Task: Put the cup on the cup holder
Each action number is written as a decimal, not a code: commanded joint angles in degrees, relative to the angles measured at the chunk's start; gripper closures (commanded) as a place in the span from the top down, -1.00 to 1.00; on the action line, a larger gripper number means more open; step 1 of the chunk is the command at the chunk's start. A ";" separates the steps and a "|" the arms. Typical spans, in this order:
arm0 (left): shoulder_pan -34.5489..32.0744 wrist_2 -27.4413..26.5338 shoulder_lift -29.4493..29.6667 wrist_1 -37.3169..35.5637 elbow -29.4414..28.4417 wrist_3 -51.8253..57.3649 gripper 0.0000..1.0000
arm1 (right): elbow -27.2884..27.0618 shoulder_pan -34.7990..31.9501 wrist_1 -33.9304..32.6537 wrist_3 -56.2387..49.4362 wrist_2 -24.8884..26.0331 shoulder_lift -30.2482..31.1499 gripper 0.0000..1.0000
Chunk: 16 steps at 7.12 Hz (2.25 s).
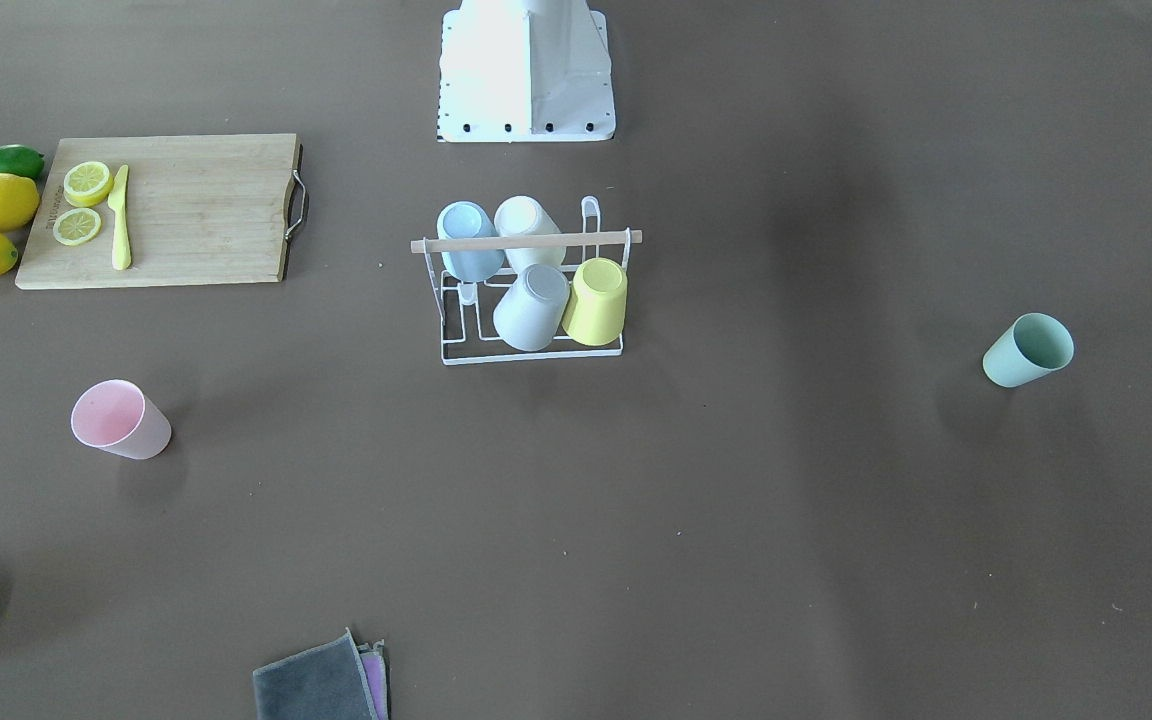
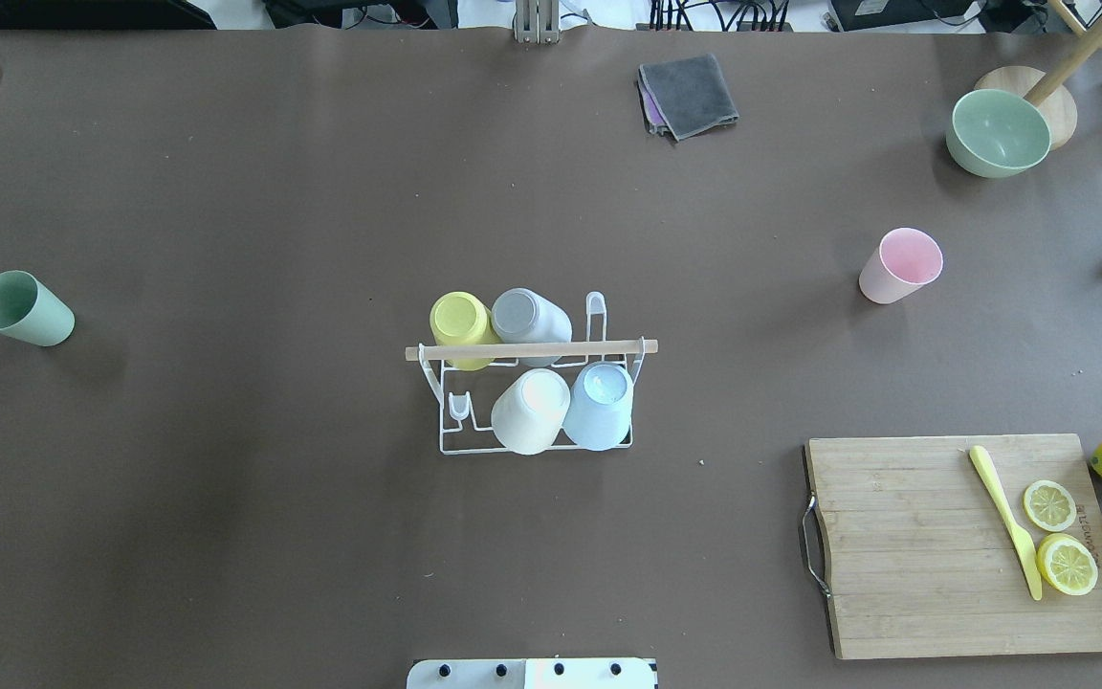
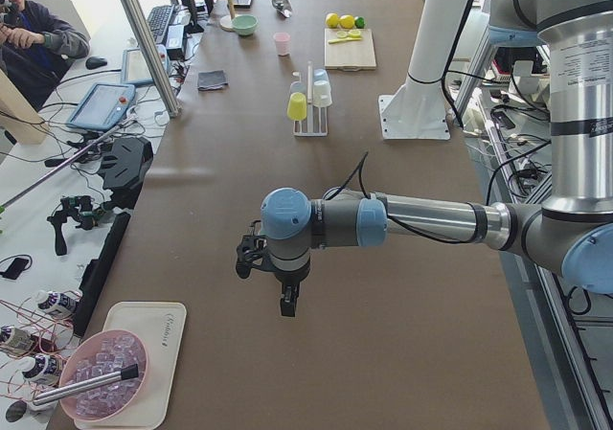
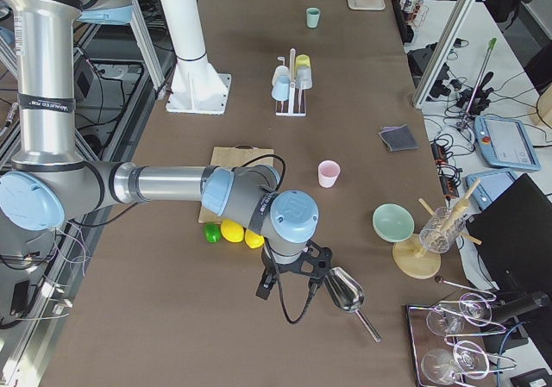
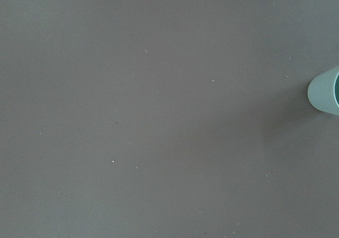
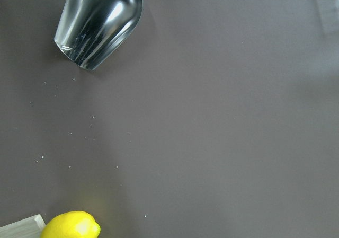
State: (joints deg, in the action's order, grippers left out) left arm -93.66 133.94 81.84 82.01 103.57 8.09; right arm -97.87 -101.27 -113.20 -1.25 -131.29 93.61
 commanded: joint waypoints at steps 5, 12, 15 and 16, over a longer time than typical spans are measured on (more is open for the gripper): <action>0.05 0.18 -0.10 0.35 -1.18 -0.70 0.96 | 0.67 0.02 1.14 0.46 -0.80 -0.63 1.00; -1.00 5.68 2.36 -1.06 -4.16 -16.12 0.96 | 0.84 0.28 1.14 0.46 -0.72 -0.71 1.00; -1.70 10.19 11.90 -8.35 -13.70 -18.72 0.96 | 0.84 0.28 1.14 0.46 -0.72 -0.71 1.00; -1.88 10.28 14.03 -8.62 -16.27 -19.50 0.96 | 0.93 0.37 1.14 0.46 -0.63 -0.71 1.00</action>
State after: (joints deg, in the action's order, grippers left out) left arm -95.36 143.82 92.32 74.48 91.40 -10.63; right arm -97.03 -100.96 -112.06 -0.79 -132.00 92.90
